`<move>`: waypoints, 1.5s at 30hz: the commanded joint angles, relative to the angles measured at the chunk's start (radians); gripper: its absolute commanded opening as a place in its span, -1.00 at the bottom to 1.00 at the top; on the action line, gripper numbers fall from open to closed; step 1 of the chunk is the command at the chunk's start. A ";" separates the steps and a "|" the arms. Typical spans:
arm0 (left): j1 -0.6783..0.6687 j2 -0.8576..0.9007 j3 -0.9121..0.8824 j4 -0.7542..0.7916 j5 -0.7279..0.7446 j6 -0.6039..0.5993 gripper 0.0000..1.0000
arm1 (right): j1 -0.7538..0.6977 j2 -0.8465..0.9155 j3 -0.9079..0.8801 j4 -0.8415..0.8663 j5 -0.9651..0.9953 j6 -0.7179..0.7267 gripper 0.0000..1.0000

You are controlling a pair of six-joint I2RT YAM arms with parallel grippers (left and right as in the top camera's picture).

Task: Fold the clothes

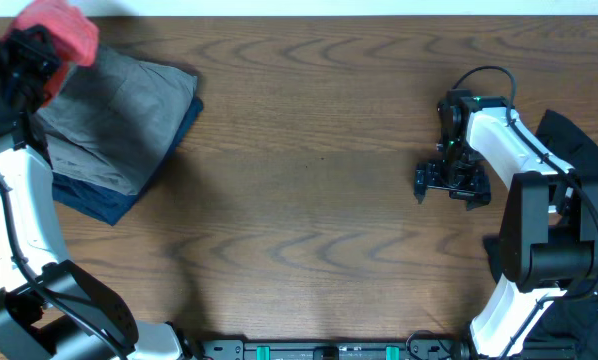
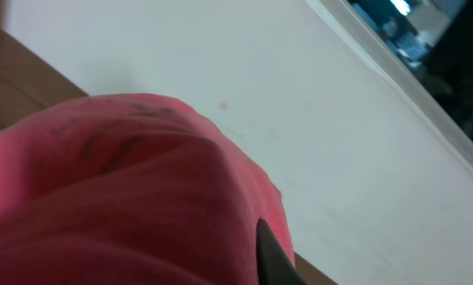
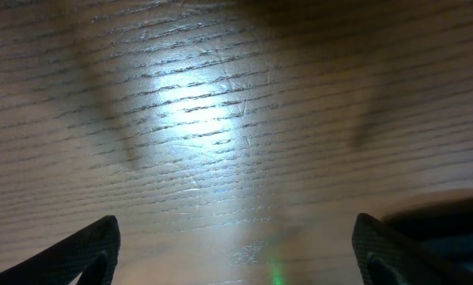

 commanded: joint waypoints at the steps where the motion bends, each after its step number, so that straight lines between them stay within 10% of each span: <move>1: 0.001 -0.027 0.012 0.005 -0.092 0.066 -0.88 | -0.002 -0.026 -0.003 0.002 -0.004 -0.012 0.84; 13: 0.005 -0.005 0.012 -0.106 -0.270 0.098 -0.88 | -0.002 -0.026 -0.003 -0.005 -0.004 -0.012 0.83; 45: -0.113 0.104 0.011 -0.293 -0.003 -0.131 -0.82 | -0.002 -0.026 -0.003 -0.011 -0.003 -0.001 0.83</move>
